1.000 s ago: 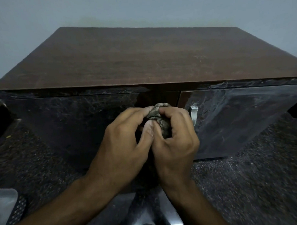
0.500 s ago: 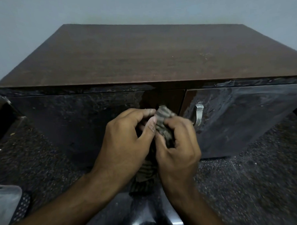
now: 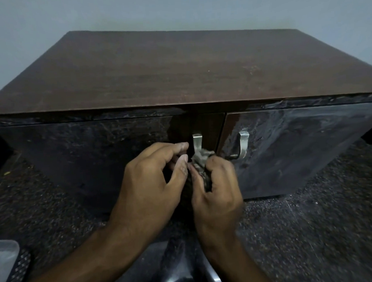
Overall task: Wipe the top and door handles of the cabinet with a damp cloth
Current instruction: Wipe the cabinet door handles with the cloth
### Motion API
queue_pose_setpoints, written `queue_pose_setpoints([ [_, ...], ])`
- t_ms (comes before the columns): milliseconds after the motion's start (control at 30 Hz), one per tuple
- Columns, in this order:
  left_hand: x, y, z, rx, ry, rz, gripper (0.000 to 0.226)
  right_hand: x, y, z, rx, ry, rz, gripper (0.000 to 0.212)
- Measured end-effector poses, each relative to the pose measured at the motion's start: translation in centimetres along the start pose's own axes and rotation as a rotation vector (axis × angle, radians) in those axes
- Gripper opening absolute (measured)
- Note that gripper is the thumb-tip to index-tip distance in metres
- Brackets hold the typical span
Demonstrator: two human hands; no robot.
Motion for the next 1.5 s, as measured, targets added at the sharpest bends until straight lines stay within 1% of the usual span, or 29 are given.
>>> queue_pose_setpoints([
  [67,0.3,0.2,-0.2,-0.014,0.013,-0.004,0.026,0.9,0.2,0.0,-0.019,0.047,0.026,0.014],
  [167,0.9,0.4,-0.4,-0.038,0.056,-0.003,0.027,1.2,-0.2,0.6,0.024,0.112,0.121,0.015],
  [200,1.0,0.4,-0.4,-0.037,0.066,-0.004,0.028,1.4,-0.2,0.6,0.015,0.154,0.163,0.016],
  [333,1.2,0.4,-0.4,-0.035,0.075,0.005,0.032,2.2,0.7,-0.3,-0.152,0.296,0.272,0.027],
  [400,1.4,0.5,-0.5,-0.043,0.082,0.006,0.033,2.2,0.9,0.3,-0.186,0.322,0.289,0.026],
  [533,1.5,0.8,-0.6,-0.073,0.102,0.017,0.036,1.4,0.3,2.1,-0.091,0.244,0.244,0.023],
  [600,1.4,0.9,-0.7,-0.098,0.106,0.016,0.038,1.4,0.2,1.2,-0.084,0.212,0.184,0.024],
  [667,1.5,0.9,-0.9,-0.124,0.107,0.004,0.040,2.0,0.4,0.2,-0.121,0.269,0.187,0.027],
  [733,1.5,1.0,-0.9,-0.148,0.106,-0.001,0.042,2.4,0.3,0.2,-0.141,0.305,0.222,0.025],
  [767,1.6,1.0,-0.9,-0.157,0.109,0.008,0.041,2.5,0.0,0.6,-0.126,0.314,0.243,0.024],
  [833,1.8,1.0,-0.9,-0.176,0.115,0.034,0.040,2.3,-1.5,1.5,-0.034,0.314,0.283,0.021],
  [900,2.1,0.5,-0.7,-0.180,0.138,0.059,0.038,1.5,-3.7,2.4,0.098,0.230,0.255,0.019],
  [967,2.8,-0.2,-0.3,-0.168,0.176,0.068,0.033,0.3,-5.2,3.5,0.170,0.053,0.114,0.019],
  [1033,3.4,-0.7,0.4,-0.137,0.221,0.074,0.026,-0.1,-5.3,4.7,0.179,-0.093,-0.014,0.020],
  [1100,4.1,-0.7,1.4,-0.122,0.261,0.095,0.023,0.0,-4.5,5.0,0.144,-0.163,-0.104,0.018],
  [1233,4.9,0.5,1.9,-0.173,0.266,0.096,0.027,0.8,-2.6,2.3,-0.039,-0.177,-0.231,0.016],
  [1300,5.1,1.4,1.5,-0.218,0.266,0.101,0.030,1.3,-2.3,1.8,-0.063,-0.190,-0.229,0.017],
  [1400,5.6,2.4,1.4,-0.242,0.273,0.094,0.032,0.3,-3.4,3.5,0.065,-0.248,-0.160,0.013],
  [1467,5.8,2.2,1.9,-0.191,0.262,0.092,0.033,-0.8,-3.9,5.2,0.143,-0.274,-0.124,0.014],
  [1500,5.9,2.0,2.1,-0.164,0.263,0.097,0.034,-1.2,-3.8,5.8,0.155,-0.291,-0.124,0.016],
])
Point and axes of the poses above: each hand's wrist, its own z-axis towards the middle knuckle, its own y-axis out of the palm, x = y × z, the point moved 8 cm from there along z, towards the middle knuckle, and after that the axes turned 5 degrees about z, right-handed, at the moved point
